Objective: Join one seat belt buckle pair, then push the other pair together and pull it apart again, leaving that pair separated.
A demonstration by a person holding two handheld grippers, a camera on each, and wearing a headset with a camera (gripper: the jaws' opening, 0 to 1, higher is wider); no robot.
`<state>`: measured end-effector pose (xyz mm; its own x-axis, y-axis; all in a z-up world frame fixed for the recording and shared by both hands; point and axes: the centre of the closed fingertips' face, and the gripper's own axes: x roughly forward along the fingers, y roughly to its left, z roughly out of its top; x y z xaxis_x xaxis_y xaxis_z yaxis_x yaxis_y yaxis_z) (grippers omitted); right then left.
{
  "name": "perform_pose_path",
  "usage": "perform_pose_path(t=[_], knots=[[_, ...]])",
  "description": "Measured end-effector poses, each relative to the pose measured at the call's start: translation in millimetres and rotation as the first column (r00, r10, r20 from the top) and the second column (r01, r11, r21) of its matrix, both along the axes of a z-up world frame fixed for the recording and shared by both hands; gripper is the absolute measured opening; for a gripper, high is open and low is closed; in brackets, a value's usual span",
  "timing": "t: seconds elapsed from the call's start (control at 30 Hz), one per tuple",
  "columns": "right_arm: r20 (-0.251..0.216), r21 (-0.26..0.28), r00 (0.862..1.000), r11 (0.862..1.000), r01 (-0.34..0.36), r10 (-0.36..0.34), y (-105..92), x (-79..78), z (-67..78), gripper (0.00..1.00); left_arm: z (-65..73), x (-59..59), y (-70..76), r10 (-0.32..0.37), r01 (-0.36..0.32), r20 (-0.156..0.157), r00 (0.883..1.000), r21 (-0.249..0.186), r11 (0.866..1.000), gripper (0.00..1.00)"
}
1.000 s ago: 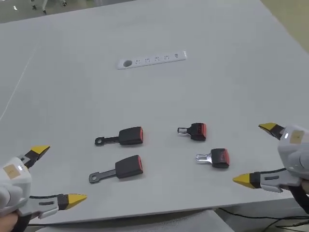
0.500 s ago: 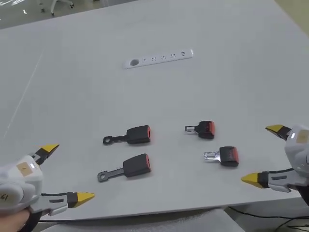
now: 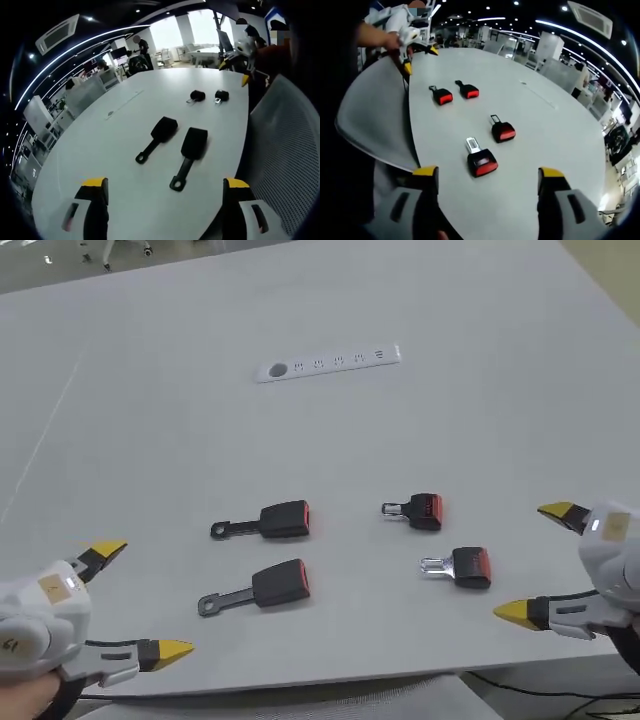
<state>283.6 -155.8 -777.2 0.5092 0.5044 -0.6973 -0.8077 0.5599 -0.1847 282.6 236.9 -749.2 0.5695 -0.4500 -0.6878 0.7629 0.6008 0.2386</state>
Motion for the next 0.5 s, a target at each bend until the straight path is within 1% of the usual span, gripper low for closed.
perform_pose_path(t=[0.1, 0.23, 0.5], knots=[[-0.010, -0.010, 1.000, 1.000, -0.007, 0.007, 0.5, -0.2, -1.9, 0.78, -1.2, 1.9, 1.3, 0.000, 0.000, -0.003, 1.000, 0.004, 1.000, 0.95], [-0.019, -0.012, 1.000, 1.000, -0.016, 0.016, 1.3, 0.8, -2.0, 0.76, -3.2, 4.6, 2.0, -0.002, 0.002, -0.010, 1.000, 0.004, 1.000, 0.93], [-0.028, -0.011, 0.999, 1.000, -0.022, 0.022, 3.2, 2.8, -2.5, 0.75, -5.6, 6.3, 1.2, -0.010, 0.010, -0.015, 1.000, 0.002, 1.000, 0.94]])
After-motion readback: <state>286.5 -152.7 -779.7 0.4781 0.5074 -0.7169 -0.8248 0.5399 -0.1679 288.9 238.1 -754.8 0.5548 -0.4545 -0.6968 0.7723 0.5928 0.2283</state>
